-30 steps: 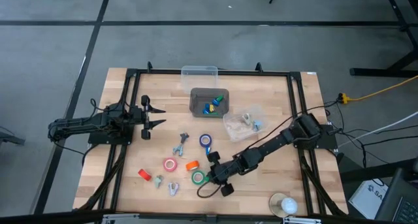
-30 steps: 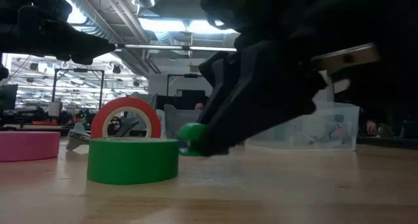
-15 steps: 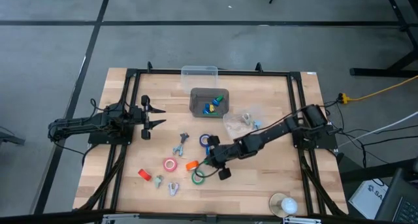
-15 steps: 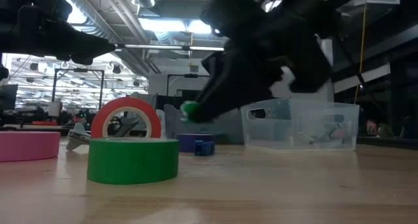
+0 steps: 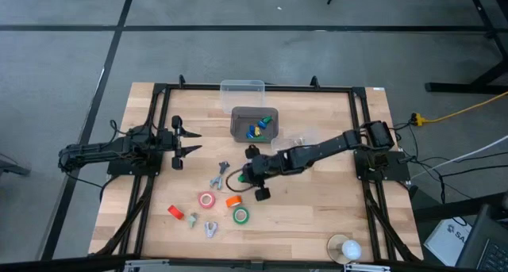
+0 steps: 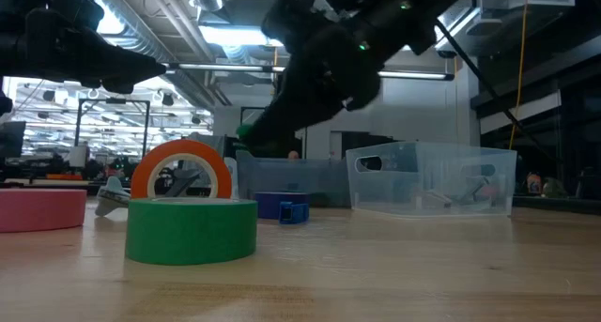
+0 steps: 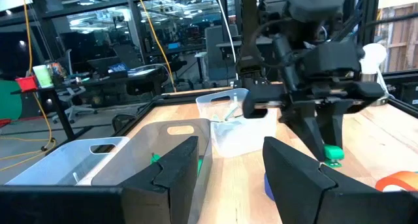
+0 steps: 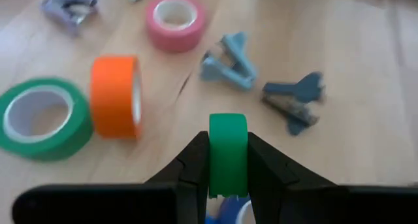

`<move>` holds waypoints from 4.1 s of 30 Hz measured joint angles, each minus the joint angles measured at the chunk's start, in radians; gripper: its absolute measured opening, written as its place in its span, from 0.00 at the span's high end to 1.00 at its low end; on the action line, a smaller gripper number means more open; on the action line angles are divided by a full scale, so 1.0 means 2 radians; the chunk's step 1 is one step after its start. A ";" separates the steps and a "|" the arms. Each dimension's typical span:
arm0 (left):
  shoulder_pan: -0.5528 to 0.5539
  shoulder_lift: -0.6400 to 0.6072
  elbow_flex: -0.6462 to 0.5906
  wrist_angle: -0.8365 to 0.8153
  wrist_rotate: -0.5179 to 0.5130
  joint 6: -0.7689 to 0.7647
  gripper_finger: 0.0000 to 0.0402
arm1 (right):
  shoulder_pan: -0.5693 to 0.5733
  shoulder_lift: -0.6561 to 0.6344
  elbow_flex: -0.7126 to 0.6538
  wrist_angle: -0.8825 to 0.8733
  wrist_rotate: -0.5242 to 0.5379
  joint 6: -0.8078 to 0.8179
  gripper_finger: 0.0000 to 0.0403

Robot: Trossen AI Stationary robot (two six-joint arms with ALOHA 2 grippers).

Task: Pick and place Stapler, Stapler remover, tape
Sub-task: Put the green stapler into the black bin, then put the blue stapler into the black bin

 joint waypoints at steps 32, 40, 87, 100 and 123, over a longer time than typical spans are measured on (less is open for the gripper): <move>0.000 0.000 0.000 0.000 0.000 0.000 0.58 | -0.173 0.001 0.102 -0.126 0.081 0.088 0.78; 0.000 0.000 0.000 0.000 0.000 0.000 0.58 | -0.172 0.001 0.102 -0.129 0.081 0.087 0.77; 0.000 0.000 0.000 0.000 0.000 0.000 0.58 | -0.102 0.001 0.102 -0.177 0.077 0.090 0.37; 0.000 0.000 0.000 -0.001 0.000 0.000 0.58 | -0.021 0.001 0.102 -0.234 0.077 0.050 0.37; 0.000 0.000 0.000 0.000 0.000 0.000 0.58 | 0.028 0.024 0.102 -0.252 -0.041 -0.359 0.37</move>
